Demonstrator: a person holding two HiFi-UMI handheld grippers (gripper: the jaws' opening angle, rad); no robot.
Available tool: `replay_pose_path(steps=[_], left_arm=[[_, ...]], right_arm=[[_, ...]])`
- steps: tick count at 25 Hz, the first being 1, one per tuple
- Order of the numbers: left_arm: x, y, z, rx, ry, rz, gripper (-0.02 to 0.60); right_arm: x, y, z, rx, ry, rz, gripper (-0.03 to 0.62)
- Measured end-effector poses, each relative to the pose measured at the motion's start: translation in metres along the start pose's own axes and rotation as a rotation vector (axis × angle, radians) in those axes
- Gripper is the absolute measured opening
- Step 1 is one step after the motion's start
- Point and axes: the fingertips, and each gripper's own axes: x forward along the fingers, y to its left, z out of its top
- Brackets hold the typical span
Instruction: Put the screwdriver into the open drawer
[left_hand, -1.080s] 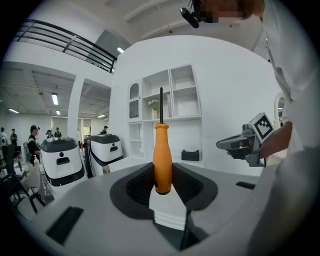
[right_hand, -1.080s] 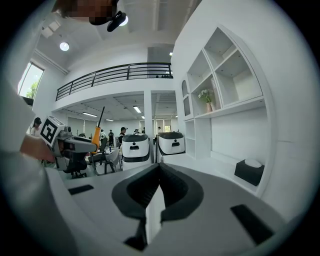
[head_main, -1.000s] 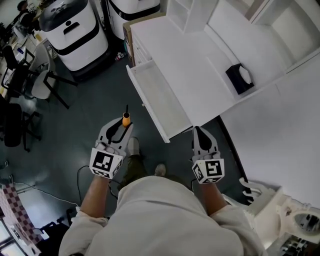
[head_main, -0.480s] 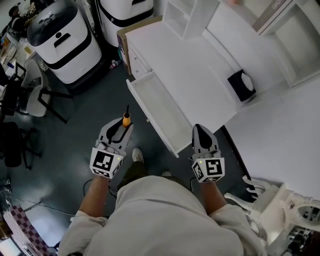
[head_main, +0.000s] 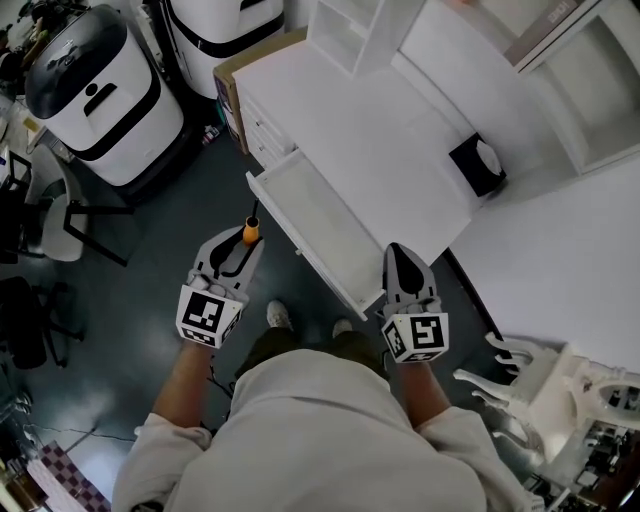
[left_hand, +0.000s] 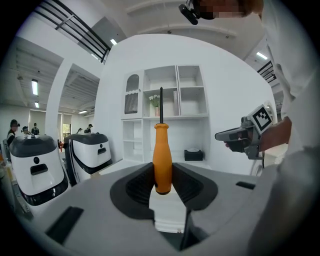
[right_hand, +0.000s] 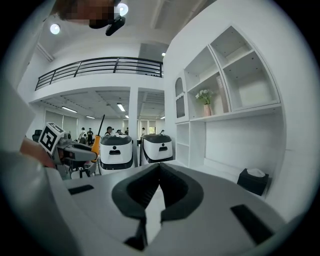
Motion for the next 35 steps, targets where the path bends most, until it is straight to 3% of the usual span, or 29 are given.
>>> replay_pose_path(steps=[5, 13, 18, 27, 35], left_arm=[[0.020, 0.004, -0.004, 0.025, 0.019, -0.015, 0.114], [0.053, 0.004, -0.002, 0.054, 0.042, 0.022, 0.114], [0.080, 0.006, 0.003, 0.085, 0.066, 0.001, 0.114], [0.153, 0.002, 0.009, 0.247, 0.118, -0.167, 0.114], [0.202, -0.009, -0.006, 0.471, 0.173, -0.352, 0.114]], right_arm=[[0.007, -0.014, -0.003, 0.004, 0.011, -0.004, 0.004], [0.019, -0.045, -0.009, 0.013, 0.011, 0.038, 0.005], [0.017, -0.071, -0.005, 0.022, 0.008, 0.007, 0.003], [-0.012, -0.130, -0.026, 0.066, 0.045, -0.175, 0.004], [-0.030, -0.149, -0.046, 0.116, 0.066, -0.309, 0.005]])
